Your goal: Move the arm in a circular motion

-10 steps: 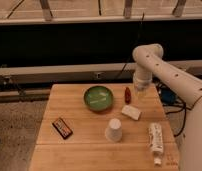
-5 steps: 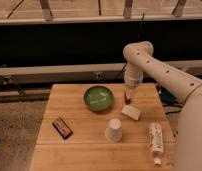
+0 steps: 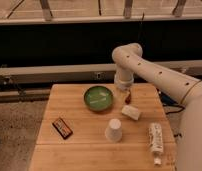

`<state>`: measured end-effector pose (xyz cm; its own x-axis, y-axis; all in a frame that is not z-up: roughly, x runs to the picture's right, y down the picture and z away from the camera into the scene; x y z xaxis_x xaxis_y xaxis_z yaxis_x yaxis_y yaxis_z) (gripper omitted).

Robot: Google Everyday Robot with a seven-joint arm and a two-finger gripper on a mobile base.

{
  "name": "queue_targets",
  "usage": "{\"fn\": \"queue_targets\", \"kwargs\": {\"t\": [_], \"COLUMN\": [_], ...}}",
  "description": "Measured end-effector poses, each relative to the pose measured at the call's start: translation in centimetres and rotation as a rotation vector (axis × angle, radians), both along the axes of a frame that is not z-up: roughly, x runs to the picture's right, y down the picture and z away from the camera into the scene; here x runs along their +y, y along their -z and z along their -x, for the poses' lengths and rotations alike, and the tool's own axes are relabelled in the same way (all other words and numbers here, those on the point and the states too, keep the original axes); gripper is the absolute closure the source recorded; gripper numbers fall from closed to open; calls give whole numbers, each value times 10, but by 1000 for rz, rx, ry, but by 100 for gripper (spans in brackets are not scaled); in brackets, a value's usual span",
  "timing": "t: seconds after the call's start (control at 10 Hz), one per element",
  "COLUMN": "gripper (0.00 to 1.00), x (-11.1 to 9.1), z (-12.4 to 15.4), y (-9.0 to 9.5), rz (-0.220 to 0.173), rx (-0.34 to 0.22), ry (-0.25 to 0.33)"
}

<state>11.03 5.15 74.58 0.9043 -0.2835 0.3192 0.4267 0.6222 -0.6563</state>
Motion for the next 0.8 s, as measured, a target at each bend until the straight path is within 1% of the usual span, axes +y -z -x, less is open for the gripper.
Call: {"fn": "queue_targets", "kwargs": {"t": [0.1, 0.2, 0.3, 0.4, 0.5, 0.6, 0.8], "gripper": [97, 97, 97, 97, 97, 97, 97], "x": [7, 22, 40, 55, 66, 80, 90], "z": [7, 18, 21, 23, 23, 15, -13], "y": [6, 18, 33, 47, 57, 71, 82], "rz": [2, 8, 18, 27, 32, 46, 63], "rx": [-14, -33, -39, -40, -37, -16, 30], "ry": [24, 54, 73, 85, 88, 82, 58]}}
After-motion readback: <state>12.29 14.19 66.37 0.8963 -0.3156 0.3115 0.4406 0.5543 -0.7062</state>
